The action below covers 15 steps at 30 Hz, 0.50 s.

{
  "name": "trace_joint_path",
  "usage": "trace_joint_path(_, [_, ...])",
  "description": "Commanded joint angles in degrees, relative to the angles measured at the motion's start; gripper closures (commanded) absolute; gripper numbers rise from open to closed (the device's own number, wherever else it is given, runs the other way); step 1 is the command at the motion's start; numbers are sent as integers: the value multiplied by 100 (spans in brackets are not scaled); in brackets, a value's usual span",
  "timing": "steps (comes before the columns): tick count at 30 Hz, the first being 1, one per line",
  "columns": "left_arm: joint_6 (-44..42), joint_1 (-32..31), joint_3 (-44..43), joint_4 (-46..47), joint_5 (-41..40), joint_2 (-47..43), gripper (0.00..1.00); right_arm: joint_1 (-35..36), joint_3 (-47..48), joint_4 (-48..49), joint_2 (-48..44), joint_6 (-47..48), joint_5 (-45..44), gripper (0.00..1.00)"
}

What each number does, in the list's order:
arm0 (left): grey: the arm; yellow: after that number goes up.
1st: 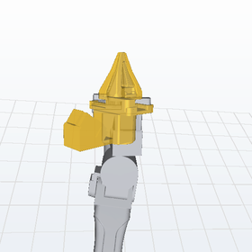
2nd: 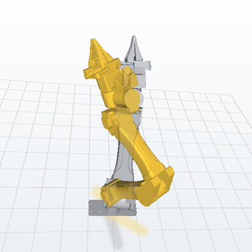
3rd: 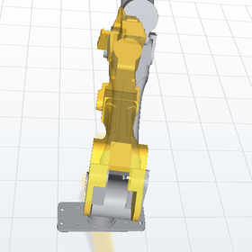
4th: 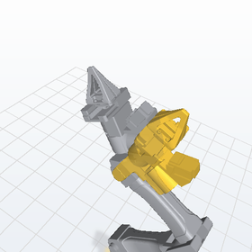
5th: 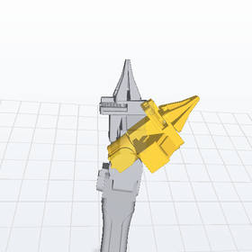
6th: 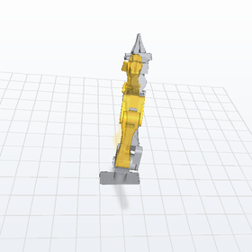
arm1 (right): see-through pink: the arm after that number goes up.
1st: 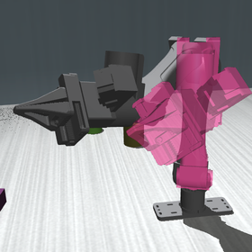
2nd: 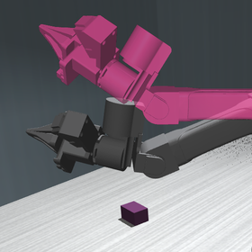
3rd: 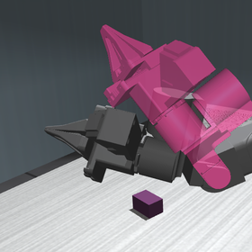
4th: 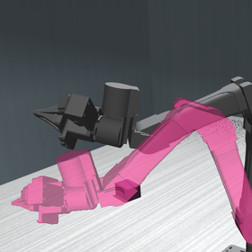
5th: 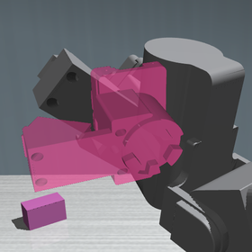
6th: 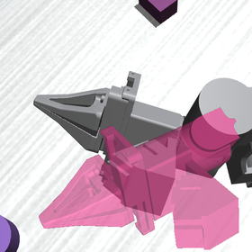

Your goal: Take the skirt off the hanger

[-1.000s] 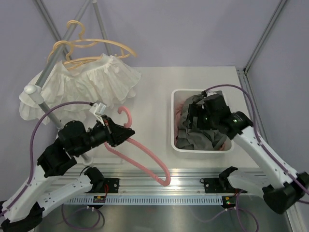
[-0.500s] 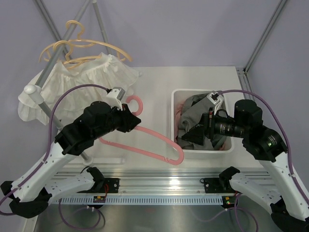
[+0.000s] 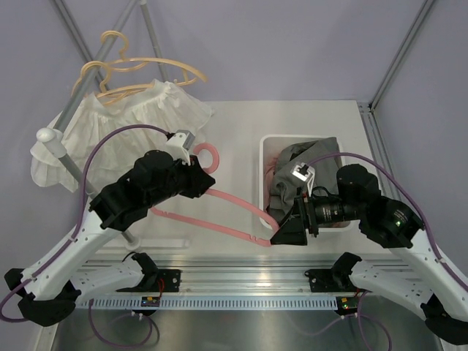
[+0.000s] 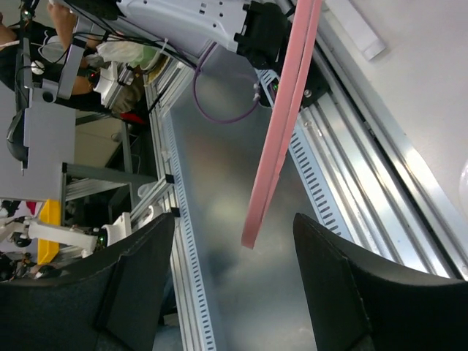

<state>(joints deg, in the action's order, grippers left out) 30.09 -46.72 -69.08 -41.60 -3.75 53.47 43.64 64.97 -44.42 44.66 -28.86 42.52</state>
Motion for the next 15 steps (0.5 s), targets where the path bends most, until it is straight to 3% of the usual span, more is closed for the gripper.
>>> trace_joint_path(1, [-108, 14, -203, 381, -74, 23, 100, 328, -194, 425, 200, -260, -174, 28])
trace_joint_path(5, [-126, 5, -255, 399, 32, 84, 100, 505, -239, 662, 384, -269, -647, 46])
trace_joint_path(7, [-134, 14, -255, 399, 67, 58, 100, 514, -274, 751, 473, -269, -745, 68])
trace_joint_path(9, [-135, 14, -264, 399, 85, 14, 100, 514, -266, 804, 569, -252, -991, 100])
trace_joint_path(10, [-152, 5, -255, 425, 154, -64, 100, 523, -257, 812, 578, -251, -1061, 100])
trace_joint_path(11, [-170, 5, -238, 443, 190, -117, 91, 523, -239, 804, 578, -234, -1218, 100])
trace_joint_path(12, [-178, 14, -203, 486, 251, -196, 54, 523, -213, 795, 570, -199, -1307, 100])
trace_joint_path(13, [-179, 5, -150, 643, 330, -301, 36, 523, -117, 751, 561, -181, -1378, 100])
trace_joint_path(14, [-144, 5, -98, 723, 340, -546, 2, 523, -55, 621, 561, -138, -1457, 100])
trace_joint_path(15, [-135, 14, 7, 820, 340, -705, 1, 523, 24, 541, 561, -50, -1640, 100])
